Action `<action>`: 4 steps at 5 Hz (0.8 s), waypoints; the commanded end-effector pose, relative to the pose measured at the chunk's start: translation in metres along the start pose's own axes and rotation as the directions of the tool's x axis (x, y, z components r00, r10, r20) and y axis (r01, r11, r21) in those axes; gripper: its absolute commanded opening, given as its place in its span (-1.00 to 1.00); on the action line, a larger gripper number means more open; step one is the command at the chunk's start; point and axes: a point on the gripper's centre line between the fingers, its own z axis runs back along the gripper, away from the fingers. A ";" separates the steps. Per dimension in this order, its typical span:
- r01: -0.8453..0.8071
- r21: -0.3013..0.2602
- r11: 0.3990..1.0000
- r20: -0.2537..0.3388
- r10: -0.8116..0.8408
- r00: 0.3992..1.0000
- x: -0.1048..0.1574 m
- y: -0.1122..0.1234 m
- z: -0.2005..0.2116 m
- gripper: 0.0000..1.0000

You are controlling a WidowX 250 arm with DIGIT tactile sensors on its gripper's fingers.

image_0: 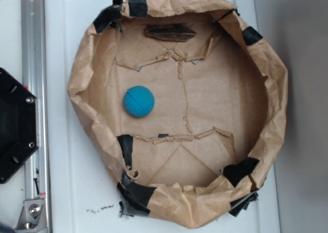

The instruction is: Grab the blue ball.

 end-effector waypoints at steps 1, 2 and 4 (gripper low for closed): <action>0.000 0.000 1.000 0.000 0.000 1.000 0.000 0.000 0.000 1.00; 0.193 0.082 0.978 -0.023 -0.191 0.981 0.047 0.033 -0.053 1.00; 0.365 0.169 0.916 -0.051 -0.361 0.931 0.135 0.066 -0.127 1.00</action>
